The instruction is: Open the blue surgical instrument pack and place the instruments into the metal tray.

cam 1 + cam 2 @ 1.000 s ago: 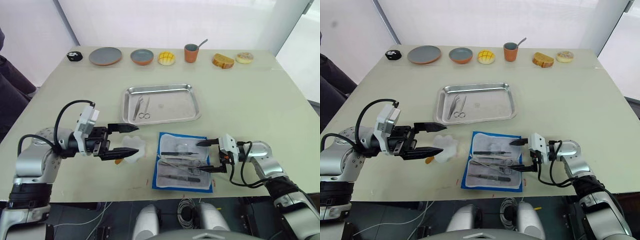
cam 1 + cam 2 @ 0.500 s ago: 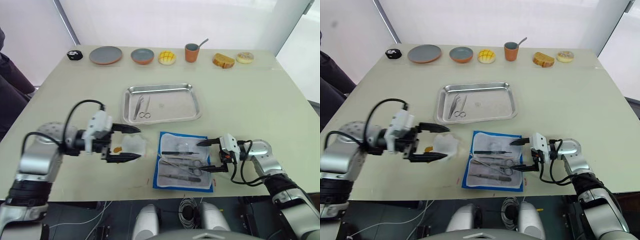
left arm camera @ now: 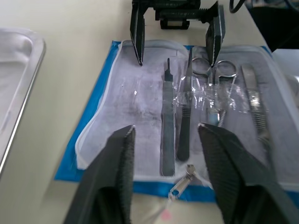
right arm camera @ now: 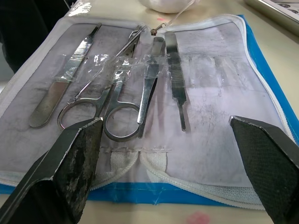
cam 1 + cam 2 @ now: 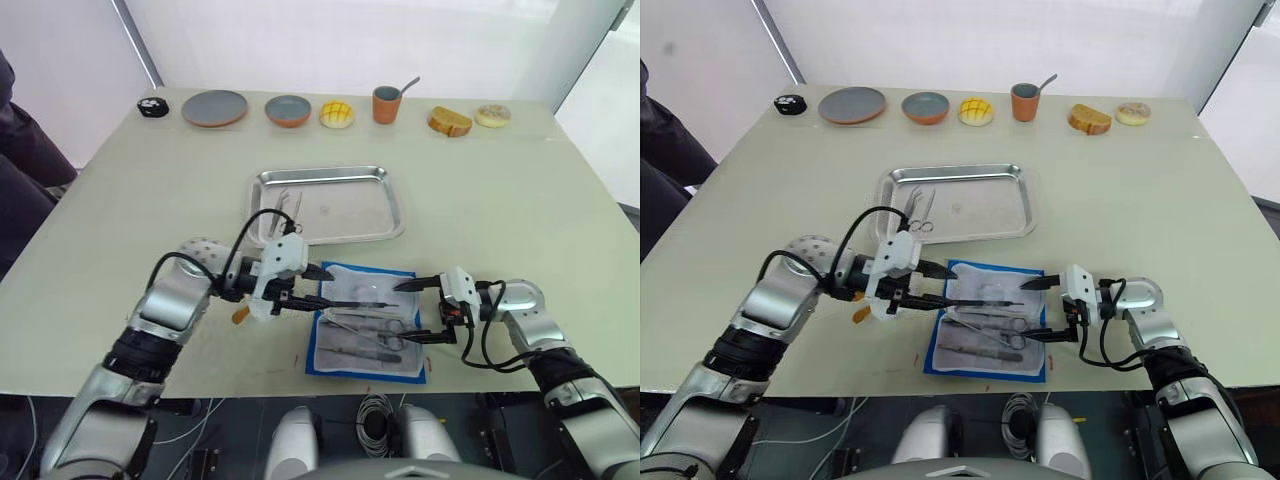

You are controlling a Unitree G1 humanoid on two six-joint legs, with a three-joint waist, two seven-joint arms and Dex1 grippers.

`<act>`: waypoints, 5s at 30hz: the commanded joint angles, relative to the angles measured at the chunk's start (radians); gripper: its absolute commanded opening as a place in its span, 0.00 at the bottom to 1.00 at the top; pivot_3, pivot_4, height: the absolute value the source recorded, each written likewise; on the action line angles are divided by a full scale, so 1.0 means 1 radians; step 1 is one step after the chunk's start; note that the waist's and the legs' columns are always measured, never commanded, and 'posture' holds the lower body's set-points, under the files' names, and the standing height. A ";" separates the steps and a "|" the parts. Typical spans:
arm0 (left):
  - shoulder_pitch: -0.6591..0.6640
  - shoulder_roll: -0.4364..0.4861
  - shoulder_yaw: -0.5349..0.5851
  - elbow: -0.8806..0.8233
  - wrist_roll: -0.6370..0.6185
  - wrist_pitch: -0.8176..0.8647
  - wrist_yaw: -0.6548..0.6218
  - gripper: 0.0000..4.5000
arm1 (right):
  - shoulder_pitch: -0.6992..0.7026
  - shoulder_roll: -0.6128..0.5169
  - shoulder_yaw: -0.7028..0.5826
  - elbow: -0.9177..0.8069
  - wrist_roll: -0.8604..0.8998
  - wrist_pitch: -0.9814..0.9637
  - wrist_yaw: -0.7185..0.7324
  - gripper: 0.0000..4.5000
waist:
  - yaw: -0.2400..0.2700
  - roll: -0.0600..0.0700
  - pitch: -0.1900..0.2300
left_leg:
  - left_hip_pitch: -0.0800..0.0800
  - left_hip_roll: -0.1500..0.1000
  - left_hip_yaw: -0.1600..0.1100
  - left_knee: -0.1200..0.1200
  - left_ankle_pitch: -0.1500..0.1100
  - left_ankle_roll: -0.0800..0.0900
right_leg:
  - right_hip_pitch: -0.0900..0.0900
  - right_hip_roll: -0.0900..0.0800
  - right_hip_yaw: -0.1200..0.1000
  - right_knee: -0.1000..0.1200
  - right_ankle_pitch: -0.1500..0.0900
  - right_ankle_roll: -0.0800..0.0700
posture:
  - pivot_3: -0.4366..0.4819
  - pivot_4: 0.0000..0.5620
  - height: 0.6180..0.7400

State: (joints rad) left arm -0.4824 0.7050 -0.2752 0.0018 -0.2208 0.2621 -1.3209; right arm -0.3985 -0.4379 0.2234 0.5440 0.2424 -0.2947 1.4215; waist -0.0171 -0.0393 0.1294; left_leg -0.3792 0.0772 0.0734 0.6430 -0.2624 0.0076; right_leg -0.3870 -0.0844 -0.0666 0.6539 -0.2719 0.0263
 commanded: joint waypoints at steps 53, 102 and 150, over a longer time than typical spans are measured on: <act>-0.096 -0.101 -0.144 0.081 0.255 -0.073 -0.012 0.00 | 0.073 0.003 0.046 0.046 -0.098 0.063 -0.094 1.00 | 0.003 -0.001 0.000 | 0.000 0.003 0.001 0.005 0.000 0.000 | 0.002 0.006 0.001 0.003 0.000 0.001 | 0.48 0.27 1.00; -0.145 0.112 0.213 -0.092 0.042 0.385 0.163 0.00 | 0.057 -0.022 0.132 0.065 -0.184 0.126 -0.130 1.00 | 0.002 -0.001 -0.001 | 0.003 0.012 0.001 0.005 0.000 0.000 | 0.002 0.020 0.009 0.004 0.000 -0.003 | 0.48 0.27 1.00; -0.276 -0.637 0.416 0.215 0.165 0.670 1.350 0.00 | 0.055 -0.041 0.130 0.053 -0.168 0.129 -0.136 1.00 | 0.003 -0.004 -0.004 | 0.015 0.011 0.001 0.001 0.000 -0.002 | 0.011 0.021 0.015 0.004 0.001 -0.003 | 0.48 0.27 1.00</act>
State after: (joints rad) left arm -0.7530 0.0705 0.1414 0.2298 -0.0440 0.9331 0.0273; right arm -0.4110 -0.4508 0.2867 0.4781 0.2034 -0.2198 1.3286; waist -0.0138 -0.0429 0.1252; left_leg -0.3643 0.0884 0.0740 0.6443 -0.2628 0.0052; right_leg -0.3760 -0.0635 -0.0515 0.6576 -0.2711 0.0236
